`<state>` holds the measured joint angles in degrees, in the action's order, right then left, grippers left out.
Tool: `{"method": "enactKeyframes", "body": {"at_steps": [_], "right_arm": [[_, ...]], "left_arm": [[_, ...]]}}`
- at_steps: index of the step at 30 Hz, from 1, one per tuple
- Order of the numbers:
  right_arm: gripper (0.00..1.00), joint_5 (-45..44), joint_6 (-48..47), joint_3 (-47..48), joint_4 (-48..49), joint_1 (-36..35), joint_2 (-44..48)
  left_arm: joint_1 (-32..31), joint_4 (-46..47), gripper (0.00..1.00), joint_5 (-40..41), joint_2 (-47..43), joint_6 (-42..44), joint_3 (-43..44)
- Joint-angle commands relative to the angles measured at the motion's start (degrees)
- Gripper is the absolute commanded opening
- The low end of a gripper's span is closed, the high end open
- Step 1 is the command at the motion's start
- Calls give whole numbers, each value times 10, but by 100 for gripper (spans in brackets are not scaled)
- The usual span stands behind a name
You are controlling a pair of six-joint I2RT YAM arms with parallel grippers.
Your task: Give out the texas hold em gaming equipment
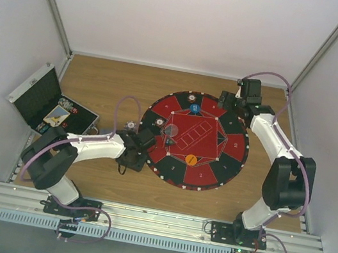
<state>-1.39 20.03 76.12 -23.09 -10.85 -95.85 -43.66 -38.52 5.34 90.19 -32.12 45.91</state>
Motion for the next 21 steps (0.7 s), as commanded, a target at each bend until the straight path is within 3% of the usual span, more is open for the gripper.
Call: {"method": "enactKeyframes", "body": {"at_steps": [1, 8, 21], "right_arm": [[93, -13, 7, -5, 5, 5, 22], [93, -13, 9, 1, 7, 5, 20], [93, -12, 8, 4, 7, 5, 16]], "left_arm": [[-21, 58, 28, -62, 27, -11, -70], [-21, 51, 28, -34, -50, -13, -51], [-21, 24, 28, -21, -52, 3, 5]]}}
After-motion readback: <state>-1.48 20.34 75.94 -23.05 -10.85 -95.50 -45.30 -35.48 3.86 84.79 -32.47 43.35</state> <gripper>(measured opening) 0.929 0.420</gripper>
